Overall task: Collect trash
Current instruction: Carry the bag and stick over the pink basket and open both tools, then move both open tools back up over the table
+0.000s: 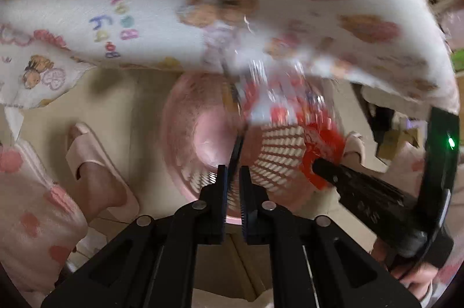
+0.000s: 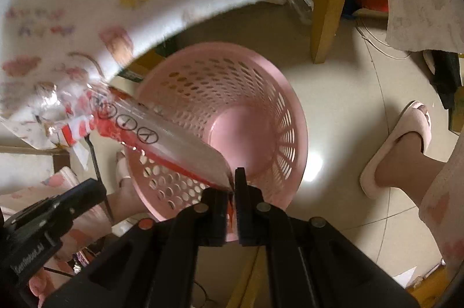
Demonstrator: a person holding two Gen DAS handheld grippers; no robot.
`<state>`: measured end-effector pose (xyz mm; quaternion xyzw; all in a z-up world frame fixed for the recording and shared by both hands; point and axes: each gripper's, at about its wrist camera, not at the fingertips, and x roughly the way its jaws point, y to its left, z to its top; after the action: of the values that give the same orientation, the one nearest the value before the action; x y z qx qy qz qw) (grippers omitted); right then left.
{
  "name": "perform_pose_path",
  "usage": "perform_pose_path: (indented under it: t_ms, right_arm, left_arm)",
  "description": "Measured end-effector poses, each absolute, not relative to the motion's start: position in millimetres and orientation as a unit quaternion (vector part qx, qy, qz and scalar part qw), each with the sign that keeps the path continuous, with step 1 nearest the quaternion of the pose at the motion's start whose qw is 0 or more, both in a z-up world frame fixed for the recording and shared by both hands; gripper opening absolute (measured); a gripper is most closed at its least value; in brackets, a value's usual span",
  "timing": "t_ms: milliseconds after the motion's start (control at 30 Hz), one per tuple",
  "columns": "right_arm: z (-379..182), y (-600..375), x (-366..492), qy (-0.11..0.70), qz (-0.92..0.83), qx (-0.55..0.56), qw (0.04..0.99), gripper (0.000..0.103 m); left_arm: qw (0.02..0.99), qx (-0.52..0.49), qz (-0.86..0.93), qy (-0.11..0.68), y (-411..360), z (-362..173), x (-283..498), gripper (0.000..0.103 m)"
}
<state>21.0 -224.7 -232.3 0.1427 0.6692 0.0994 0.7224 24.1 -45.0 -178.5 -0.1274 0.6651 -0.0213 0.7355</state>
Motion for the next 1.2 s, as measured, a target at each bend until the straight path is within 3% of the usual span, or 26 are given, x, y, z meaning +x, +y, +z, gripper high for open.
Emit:
perform_pose_path:
  t_ms: [33,67,100,300,400,467,767,867,1033,1200]
  right_arm:
    - [-232,-224,20,0.669,0.096,0.136,0.725,0.032]
    - [-231,-222,20,0.666,0.094,0.131,0.729,0.041]
    - [-229,-221,20,0.662,0.092,0.123,0.734,0.041]
    - [-218,-221,21,0.645,0.09,0.111,0.751,0.055]
    - [-209,-222,19,0.63,0.072,0.088,0.768,0.071]
    - [-205,-222,19,0.62,0.064,0.084,0.778,0.091]
    - [-157,-210,12,0.539,0.053,0.019,0.84,0.093]
    - [-134,-204,8,0.504,0.064,0.0,0.861,0.096]
    - [-98,-208,0,0.465,0.082,0.017,0.881,0.096]
    - [-58,-216,-8,0.411,0.097,0.021,0.906,0.1]
  left_arm:
    - [0.735,-0.134,-0.018,0.664,-41,-179,25,0.025]
    - [0.736,-0.143,-0.015,0.662,-38,-178,25,0.042]
    - [0.737,-0.146,-0.011,0.66,-36,-177,25,0.05]
    - [0.747,-0.139,-0.013,0.65,-36,-166,21,0.057]
    - [0.765,-0.108,-0.007,0.635,-39,-156,18,0.07]
    - [0.784,-0.09,-0.001,0.614,-41,-142,16,0.073]
    - [0.885,-0.029,0.017,0.464,-38,-63,-8,0.091]
    - [0.906,-0.014,0.03,0.422,-36,-43,-16,0.093]
    - [0.924,-0.01,0.042,0.381,-32,-13,-35,0.093]
    - [0.932,-0.031,0.023,0.361,-19,23,-31,0.101]
